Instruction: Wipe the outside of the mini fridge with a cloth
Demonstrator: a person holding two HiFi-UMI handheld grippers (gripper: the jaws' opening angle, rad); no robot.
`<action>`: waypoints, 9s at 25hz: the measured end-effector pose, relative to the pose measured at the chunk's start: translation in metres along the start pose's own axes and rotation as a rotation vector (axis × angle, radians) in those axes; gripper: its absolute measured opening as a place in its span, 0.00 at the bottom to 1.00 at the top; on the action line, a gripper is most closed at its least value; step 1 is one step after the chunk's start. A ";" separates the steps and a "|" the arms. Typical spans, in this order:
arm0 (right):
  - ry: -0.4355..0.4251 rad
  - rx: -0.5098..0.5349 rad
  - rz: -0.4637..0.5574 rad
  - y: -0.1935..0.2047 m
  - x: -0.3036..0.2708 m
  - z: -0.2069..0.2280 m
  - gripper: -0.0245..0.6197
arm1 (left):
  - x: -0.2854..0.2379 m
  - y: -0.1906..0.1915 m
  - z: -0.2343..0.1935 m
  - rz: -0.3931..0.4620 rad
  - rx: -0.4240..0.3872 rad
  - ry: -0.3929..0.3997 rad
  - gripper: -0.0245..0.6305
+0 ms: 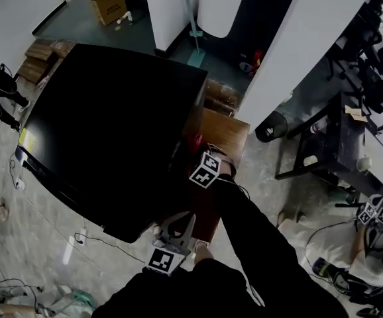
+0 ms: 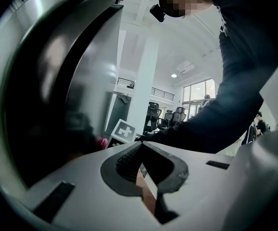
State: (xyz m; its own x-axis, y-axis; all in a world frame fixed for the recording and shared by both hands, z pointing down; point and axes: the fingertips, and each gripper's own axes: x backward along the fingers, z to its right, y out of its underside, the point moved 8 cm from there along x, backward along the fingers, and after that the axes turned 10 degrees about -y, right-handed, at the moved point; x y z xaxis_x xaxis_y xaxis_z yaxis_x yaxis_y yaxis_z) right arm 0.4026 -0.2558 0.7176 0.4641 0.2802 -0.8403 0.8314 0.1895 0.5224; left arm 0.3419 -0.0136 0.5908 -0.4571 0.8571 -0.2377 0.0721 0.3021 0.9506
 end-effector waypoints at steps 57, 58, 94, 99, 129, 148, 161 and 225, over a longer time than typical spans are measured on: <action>0.134 0.064 -0.045 -0.100 0.140 -0.180 0.15 | 0.139 -0.008 -0.067 0.021 -0.082 0.286 0.05; 0.124 0.054 -0.048 -0.095 0.131 -0.180 0.15 | 0.138 -0.004 -0.069 0.016 -0.084 0.284 0.05; 0.117 -0.354 0.433 -0.054 0.187 -0.269 0.15 | 0.169 -0.028 -0.090 -0.001 -0.092 0.308 0.05; 0.166 -0.440 0.682 -0.073 0.270 -0.313 0.15 | 0.189 -0.053 -0.079 0.021 -0.109 0.388 0.05; 0.276 -0.402 0.813 -0.181 0.317 -0.441 0.15 | 0.328 -0.129 -0.110 0.133 -0.215 0.315 0.05; 0.615 -0.613 0.670 -0.292 0.229 -0.349 0.15 | 0.275 -0.160 -0.264 0.161 -0.239 0.533 0.05; 0.705 -0.650 0.598 -0.273 0.178 -0.343 0.15 | 0.244 -0.126 -0.278 0.112 -0.195 0.545 0.05; 0.400 -0.659 0.803 -0.441 0.087 -0.344 0.15 | 0.307 -0.137 -0.445 0.183 -0.205 0.186 0.05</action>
State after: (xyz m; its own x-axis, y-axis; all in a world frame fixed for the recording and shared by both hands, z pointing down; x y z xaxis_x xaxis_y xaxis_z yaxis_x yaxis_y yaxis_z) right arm -0.0286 0.0086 0.4642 0.5640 0.8064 -0.1779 -0.0464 0.2460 0.9681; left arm -0.2029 0.0227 0.4767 -0.6088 0.7925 -0.0365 -0.0034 0.0434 0.9990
